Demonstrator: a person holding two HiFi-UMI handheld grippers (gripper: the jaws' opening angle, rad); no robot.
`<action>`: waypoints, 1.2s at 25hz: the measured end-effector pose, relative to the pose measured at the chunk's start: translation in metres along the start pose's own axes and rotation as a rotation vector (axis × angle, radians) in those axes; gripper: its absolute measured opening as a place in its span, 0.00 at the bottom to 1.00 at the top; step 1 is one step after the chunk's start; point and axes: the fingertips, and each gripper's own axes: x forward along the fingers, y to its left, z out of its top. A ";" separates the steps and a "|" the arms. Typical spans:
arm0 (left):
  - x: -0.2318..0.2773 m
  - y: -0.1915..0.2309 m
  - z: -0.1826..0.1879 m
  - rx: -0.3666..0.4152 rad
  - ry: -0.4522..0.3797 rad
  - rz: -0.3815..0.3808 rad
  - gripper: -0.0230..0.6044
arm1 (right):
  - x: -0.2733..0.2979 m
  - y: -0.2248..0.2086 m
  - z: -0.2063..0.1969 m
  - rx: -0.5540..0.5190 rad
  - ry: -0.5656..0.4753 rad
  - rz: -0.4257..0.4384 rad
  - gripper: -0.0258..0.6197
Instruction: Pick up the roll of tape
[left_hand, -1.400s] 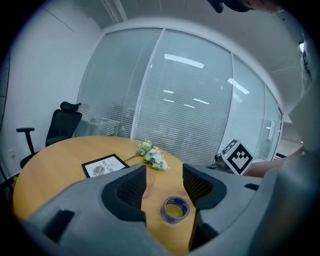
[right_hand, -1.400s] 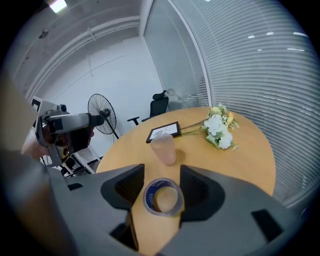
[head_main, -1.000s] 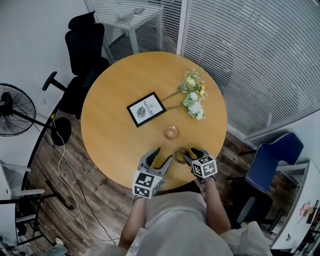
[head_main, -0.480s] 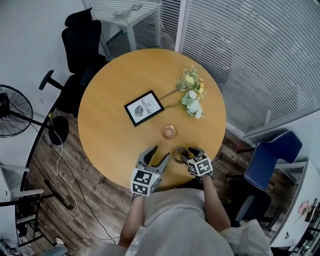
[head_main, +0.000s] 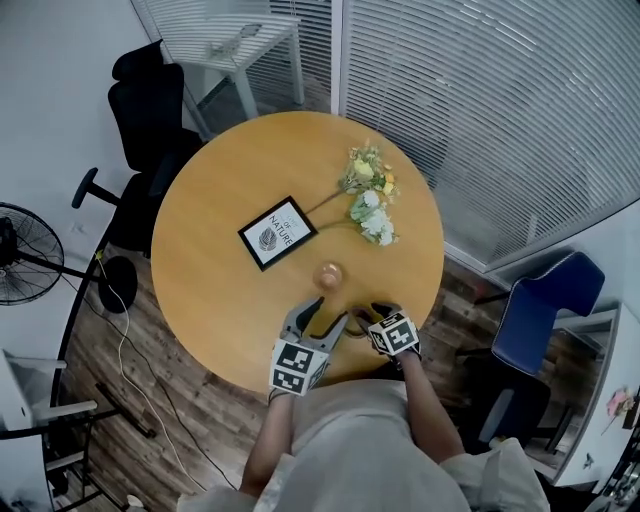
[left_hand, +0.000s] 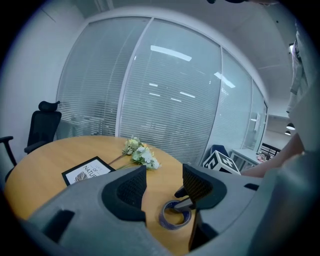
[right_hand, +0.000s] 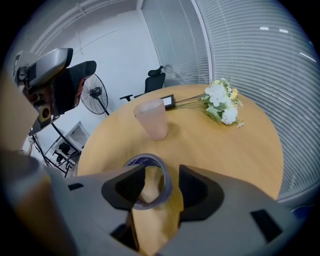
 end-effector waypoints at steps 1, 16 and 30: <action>-0.001 0.001 -0.002 0.000 0.006 0.003 0.40 | 0.002 0.000 -0.001 0.002 0.004 0.002 0.36; 0.000 0.028 -0.007 -0.039 0.022 0.053 0.40 | 0.025 0.000 -0.008 -0.016 0.078 0.034 0.33; -0.008 0.041 -0.003 -0.111 -0.036 0.083 0.40 | 0.026 0.000 -0.015 -0.096 0.145 0.032 0.26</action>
